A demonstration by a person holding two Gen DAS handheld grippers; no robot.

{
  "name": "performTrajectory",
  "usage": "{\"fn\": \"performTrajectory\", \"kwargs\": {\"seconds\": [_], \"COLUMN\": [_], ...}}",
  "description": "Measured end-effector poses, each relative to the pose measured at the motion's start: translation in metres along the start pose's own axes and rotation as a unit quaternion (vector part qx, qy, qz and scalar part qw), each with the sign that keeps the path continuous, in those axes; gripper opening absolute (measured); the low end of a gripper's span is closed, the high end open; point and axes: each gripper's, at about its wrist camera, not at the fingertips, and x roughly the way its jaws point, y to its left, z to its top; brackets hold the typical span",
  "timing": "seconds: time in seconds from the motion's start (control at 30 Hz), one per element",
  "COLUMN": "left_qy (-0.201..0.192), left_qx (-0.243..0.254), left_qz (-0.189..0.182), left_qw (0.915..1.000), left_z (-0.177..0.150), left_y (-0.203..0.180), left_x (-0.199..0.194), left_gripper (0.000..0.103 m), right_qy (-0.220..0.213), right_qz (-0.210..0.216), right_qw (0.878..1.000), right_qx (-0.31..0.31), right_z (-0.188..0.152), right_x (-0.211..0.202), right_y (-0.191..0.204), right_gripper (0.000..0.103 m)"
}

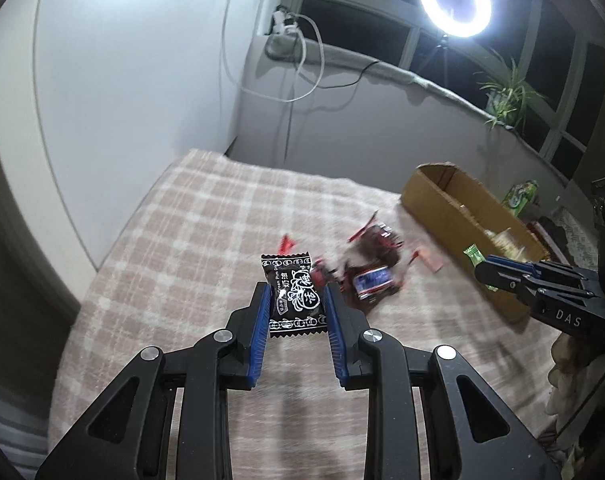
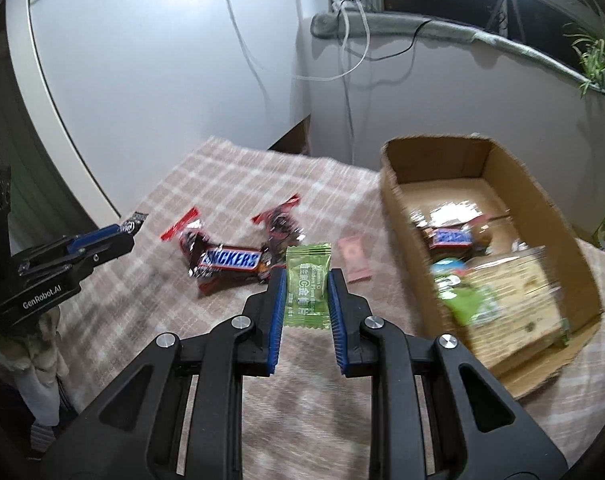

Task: Organize snacks
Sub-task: 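Carry the green and black packets into the box, opening both tools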

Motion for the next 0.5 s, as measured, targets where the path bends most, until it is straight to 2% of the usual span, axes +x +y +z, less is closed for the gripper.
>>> {"fn": "performTrajectory", "kwargs": {"seconds": [0.5], "left_qy": [-0.016], "left_qx": [0.04], "left_qz": [-0.046], "left_qw": [0.998], "left_z": [0.036], "left_y": [-0.067], "left_x": [0.02], "left_gripper": [0.025], "right_qy": [-0.025], "right_qz": [-0.039], "right_qw": [0.999], "right_qx": [0.029], "right_z": [0.024], "right_x": [-0.026], "right_y": [-0.073], "right_gripper": [0.022]}}
